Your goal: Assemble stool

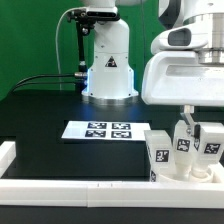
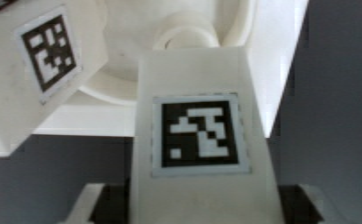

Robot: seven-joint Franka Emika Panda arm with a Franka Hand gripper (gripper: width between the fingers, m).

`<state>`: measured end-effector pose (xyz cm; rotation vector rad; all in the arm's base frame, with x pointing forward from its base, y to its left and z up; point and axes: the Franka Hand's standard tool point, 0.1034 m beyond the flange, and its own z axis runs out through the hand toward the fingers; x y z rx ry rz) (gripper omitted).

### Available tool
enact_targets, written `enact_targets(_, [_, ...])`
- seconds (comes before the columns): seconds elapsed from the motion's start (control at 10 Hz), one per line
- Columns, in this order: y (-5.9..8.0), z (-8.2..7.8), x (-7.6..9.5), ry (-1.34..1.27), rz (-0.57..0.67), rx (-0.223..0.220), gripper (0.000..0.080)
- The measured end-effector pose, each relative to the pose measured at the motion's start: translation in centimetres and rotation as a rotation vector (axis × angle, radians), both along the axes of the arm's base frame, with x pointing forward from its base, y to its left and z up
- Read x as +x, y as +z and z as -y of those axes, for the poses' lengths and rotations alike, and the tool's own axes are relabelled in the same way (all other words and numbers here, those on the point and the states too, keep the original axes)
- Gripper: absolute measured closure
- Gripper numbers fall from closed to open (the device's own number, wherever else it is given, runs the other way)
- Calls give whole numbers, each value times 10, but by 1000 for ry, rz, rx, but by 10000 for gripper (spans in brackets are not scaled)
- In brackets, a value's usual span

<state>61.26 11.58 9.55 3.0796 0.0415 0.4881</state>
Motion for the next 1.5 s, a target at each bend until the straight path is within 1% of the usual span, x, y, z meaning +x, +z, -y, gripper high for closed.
enact_targets(0.3, [-1,2,1,-1,8,-1,463])
enact_targets(0.5, [-5,4,1,-2,4,-5,463])
enact_targets(0.9, [-13,0,-4,5,5,-9,463])
enact_targets(1.1, [-14,-5,-4,14,47,-9,463])
enact_targets(1.5, [-13,-3,-4,16,51,-11,463])
